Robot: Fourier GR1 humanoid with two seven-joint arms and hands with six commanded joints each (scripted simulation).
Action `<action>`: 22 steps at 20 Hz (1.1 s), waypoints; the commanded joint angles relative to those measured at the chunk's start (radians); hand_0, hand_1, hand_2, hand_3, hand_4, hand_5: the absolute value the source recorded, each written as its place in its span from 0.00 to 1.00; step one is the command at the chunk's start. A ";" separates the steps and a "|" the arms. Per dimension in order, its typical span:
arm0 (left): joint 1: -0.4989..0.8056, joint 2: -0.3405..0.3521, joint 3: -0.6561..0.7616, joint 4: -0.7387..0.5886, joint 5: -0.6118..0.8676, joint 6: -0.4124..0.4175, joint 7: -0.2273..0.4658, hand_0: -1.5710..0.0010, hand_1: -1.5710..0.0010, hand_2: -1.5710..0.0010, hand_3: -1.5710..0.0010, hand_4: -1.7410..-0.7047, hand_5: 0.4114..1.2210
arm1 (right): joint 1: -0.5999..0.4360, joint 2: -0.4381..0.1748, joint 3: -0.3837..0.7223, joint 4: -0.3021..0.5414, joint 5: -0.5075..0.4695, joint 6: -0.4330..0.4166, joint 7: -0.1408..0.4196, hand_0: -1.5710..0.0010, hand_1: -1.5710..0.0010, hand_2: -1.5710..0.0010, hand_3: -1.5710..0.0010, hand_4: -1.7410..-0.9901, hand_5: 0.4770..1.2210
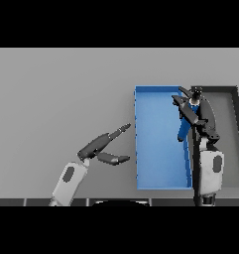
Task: Pick up the blue pipe and place it into the blue bin.
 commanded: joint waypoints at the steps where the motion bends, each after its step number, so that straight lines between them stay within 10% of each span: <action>1: -0.002 0.005 0.001 0.001 0.002 -0.004 -0.003 1.00 1.00 1.00 1.00 0.79 0.06 | 0.029 -0.013 0.010 0.013 0.001 -0.040 0.000 0.00 0.00 0.00 0.00 0.32 1.00; 7: -0.010 0.005 0.000 0.008 -0.014 0.008 -0.011 1.00 1.00 1.00 1.00 0.79 0.08 | 0.172 -0.133 0.175 0.090 -0.120 -0.245 0.000 0.00 0.00 0.00 0.00 0.32 1.00; 11: -0.007 0.009 0.002 -0.003 -0.012 0.010 -0.016 1.00 1.00 1.00 1.00 0.79 0.09 | 0.186 -0.270 0.331 0.099 -0.271 -0.401 -0.010 0.00 0.00 0.00 0.59 0.13 1.00; 14: -0.004 -0.002 -0.008 -0.002 -0.022 0.018 -0.012 1.00 1.00 1.00 1.00 0.79 0.10 | 0.166 -0.331 0.396 0.116 -0.361 -0.509 -0.018 0.00 0.00 0.03 0.71 0.15 0.92; 18: -0.010 -0.002 -0.004 0.002 -0.019 0.018 -0.005 1.00 1.00 1.00 1.00 0.79 0.10 | 0.111 -0.449 0.525 0.169 -0.502 -0.673 -0.011 0.56 0.58 0.60 0.88 0.49 0.87; 22: 0.006 0.006 -0.005 -0.006 -0.013 0.010 -0.015 1.00 1.00 1.00 1.00 0.79 0.10 | 0.010 -0.645 0.749 0.206 -0.545 -0.614 0.000 0.82 0.83 0.84 0.95 0.65 0.65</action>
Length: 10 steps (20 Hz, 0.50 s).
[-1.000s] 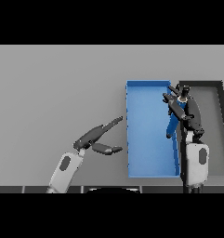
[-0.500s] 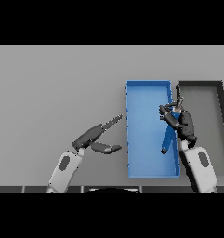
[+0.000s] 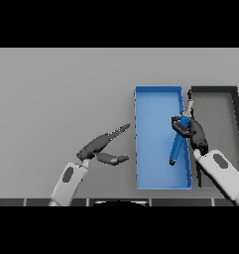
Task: Pick up the blue pipe and place it into the blue bin.
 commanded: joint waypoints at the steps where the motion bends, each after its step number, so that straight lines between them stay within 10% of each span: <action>1: 0.001 -0.001 0.000 0.009 -0.011 0.010 -0.002 1.00 1.00 1.00 1.00 0.79 0.10 | -0.024 -0.033 0.054 -0.002 -0.026 0.013 0.000 0.86 0.86 0.87 0.96 0.68 0.59; 10: -0.008 0.002 0.004 0.022 -0.006 0.002 -0.014 1.00 1.00 1.00 1.00 0.78 0.11 | -0.169 -0.152 0.297 0.021 -0.165 0.032 -0.013 0.98 0.98 0.98 0.99 0.86 0.33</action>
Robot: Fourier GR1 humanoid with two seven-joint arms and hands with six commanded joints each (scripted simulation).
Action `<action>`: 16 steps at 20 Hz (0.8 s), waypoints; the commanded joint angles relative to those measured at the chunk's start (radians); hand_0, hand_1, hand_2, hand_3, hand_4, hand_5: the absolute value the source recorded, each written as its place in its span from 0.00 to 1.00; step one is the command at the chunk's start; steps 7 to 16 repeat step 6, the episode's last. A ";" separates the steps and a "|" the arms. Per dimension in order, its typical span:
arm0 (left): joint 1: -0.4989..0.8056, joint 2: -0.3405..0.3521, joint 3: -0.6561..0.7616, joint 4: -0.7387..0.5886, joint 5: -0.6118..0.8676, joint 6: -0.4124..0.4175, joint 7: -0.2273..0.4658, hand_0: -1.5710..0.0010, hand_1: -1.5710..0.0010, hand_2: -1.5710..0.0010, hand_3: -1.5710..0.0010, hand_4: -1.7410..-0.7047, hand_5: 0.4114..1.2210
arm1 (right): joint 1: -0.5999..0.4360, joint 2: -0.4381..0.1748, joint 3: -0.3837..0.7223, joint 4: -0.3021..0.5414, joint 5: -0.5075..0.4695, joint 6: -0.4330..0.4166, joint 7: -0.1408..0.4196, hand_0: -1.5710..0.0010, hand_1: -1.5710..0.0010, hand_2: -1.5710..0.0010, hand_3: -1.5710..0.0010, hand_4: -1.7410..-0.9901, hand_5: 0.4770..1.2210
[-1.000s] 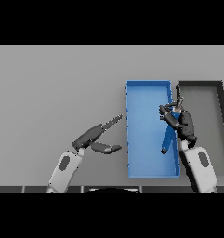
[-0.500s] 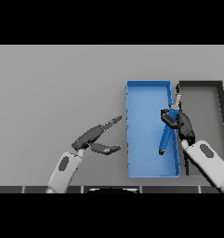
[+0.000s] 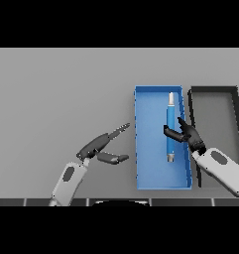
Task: Pick up the blue pipe and place it into the blue bin.
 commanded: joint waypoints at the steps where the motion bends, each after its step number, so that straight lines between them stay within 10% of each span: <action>1: -0.002 -0.007 -0.005 0.001 -0.005 0.005 0.004 1.00 1.00 1.00 1.00 0.78 0.10 | -0.002 -0.001 0.002 -0.002 0.006 0.002 -0.005 0.98 0.99 0.99 1.00 0.86 0.32; 16: -0.029 -0.010 0.010 0.002 0.010 0.002 0.023 1.00 1.00 1.00 1.00 0.78 0.10 | -0.011 -0.016 0.009 -0.029 0.008 0.029 -0.003 0.99 0.99 0.99 1.00 0.87 0.32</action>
